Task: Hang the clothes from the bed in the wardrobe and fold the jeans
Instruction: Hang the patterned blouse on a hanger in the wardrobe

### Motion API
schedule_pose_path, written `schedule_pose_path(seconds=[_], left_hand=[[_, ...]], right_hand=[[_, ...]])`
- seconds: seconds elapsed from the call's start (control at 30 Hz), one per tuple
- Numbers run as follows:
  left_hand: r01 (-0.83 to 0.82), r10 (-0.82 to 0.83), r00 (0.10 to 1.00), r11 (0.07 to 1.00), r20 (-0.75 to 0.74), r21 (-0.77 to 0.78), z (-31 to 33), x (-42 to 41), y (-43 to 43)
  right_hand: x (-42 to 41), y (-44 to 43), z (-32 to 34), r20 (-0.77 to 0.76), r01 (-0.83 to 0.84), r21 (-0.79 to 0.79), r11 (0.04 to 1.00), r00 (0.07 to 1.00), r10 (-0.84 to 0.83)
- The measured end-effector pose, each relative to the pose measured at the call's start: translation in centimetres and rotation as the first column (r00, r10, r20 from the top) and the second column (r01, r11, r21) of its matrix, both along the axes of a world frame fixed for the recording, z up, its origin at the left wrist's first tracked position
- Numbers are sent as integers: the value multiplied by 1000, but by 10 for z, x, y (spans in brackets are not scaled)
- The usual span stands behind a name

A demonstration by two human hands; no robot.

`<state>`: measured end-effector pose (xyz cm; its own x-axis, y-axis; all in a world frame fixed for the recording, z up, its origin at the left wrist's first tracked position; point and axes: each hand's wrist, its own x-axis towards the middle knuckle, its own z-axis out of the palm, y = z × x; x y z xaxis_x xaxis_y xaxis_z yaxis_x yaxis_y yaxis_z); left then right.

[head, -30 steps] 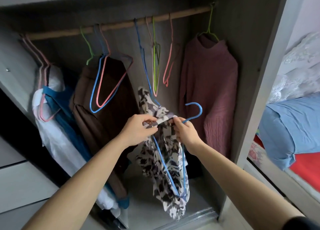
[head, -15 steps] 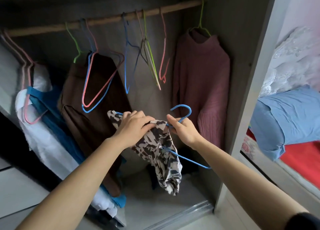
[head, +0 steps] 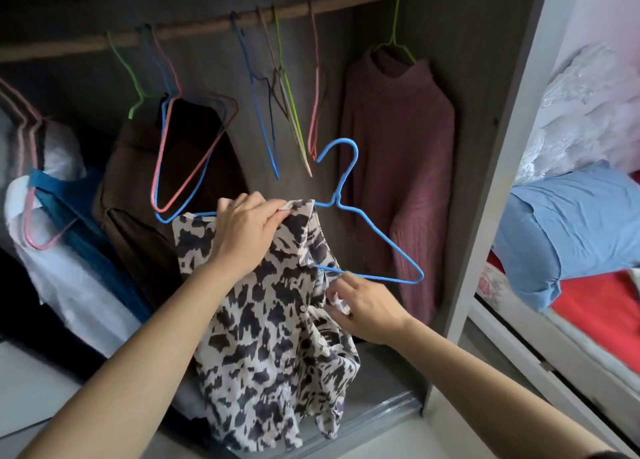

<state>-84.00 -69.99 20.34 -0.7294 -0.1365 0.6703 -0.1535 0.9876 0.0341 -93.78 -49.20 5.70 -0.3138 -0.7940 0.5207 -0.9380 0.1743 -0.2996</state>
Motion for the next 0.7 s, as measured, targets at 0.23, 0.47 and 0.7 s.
schedule_pose_path(seconds=[0.23, 0.47, 0.7], left_hand=[[72, -73, 989, 997, -130, -14, 24, 7, 1], [6, -1, 997, 997, -77, 73, 7, 28, -34], [-93, 91, 995, 995, -51, -29, -13, 36, -66]], right_hand=[[-8, -15, -34, 6, 36, 466, 884, 999, -44], [-36, 13, -30, -136, 136, 376, 917, 986, -91], [-67, 57, -22, -192, 258, 190, 947, 956, -222]])
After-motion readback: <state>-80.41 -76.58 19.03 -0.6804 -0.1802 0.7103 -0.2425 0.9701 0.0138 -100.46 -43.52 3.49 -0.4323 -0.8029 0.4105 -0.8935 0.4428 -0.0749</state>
